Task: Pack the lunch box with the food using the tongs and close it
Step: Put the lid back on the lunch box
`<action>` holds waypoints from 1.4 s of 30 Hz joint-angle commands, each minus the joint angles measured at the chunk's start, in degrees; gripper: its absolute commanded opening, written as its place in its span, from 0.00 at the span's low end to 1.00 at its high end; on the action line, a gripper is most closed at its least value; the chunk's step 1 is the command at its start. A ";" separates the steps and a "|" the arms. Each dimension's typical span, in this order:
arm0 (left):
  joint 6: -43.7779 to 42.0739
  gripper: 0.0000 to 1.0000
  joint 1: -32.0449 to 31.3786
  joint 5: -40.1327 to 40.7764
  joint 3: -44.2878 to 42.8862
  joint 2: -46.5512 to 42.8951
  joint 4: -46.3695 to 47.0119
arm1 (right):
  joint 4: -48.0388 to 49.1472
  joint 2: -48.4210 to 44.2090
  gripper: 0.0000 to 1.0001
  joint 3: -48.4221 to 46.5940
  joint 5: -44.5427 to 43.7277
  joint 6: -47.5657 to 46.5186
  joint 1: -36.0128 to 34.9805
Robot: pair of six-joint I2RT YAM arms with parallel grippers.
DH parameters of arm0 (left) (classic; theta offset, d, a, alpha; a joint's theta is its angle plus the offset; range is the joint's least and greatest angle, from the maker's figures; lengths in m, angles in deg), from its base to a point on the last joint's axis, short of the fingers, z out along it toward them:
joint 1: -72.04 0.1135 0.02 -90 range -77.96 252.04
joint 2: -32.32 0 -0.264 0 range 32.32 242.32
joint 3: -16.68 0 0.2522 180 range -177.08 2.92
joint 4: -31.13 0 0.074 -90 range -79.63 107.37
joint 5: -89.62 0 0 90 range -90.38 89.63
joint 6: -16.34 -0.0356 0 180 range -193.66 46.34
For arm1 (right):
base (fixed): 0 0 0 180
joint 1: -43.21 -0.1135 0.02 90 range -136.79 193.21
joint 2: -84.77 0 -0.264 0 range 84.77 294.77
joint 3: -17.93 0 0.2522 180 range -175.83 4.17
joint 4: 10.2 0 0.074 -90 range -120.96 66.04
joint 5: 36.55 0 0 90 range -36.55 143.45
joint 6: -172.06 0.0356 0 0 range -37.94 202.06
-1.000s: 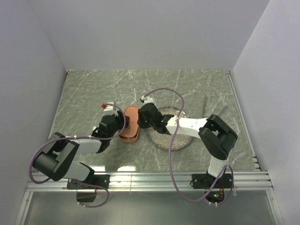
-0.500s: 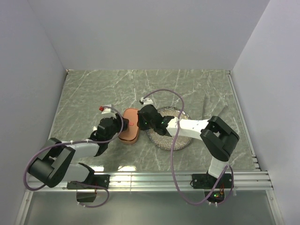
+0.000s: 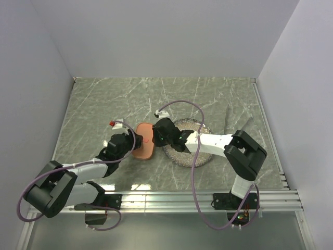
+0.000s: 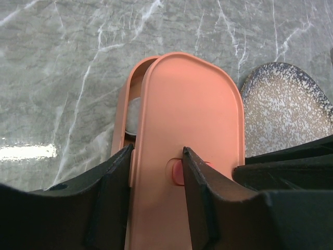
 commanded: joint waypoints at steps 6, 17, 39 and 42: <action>0.05 0.48 -0.64 1.69 -0.42 1.67 0.74 | 1.82 -2.03 0.25 -0.96 1.01 -0.01 -1.09; -1.10 0.47 -0.64 2.84 -0.95 4.05 2.85 | 1.03 -0.19 0.24 -3.25 -0.75 -0.80 -1.00; -2.06 0.49 -0.64 3.28 -0.33 6.95 7.25 | 1.47 1.75 0.23 -5.27 -0.49 -1.86 -1.08; -1.98 0.52 -0.64 3.19 0.02 6.25 7.16 | 1.47 1.57 0.23 -4.92 -0.75 -1.77 -1.09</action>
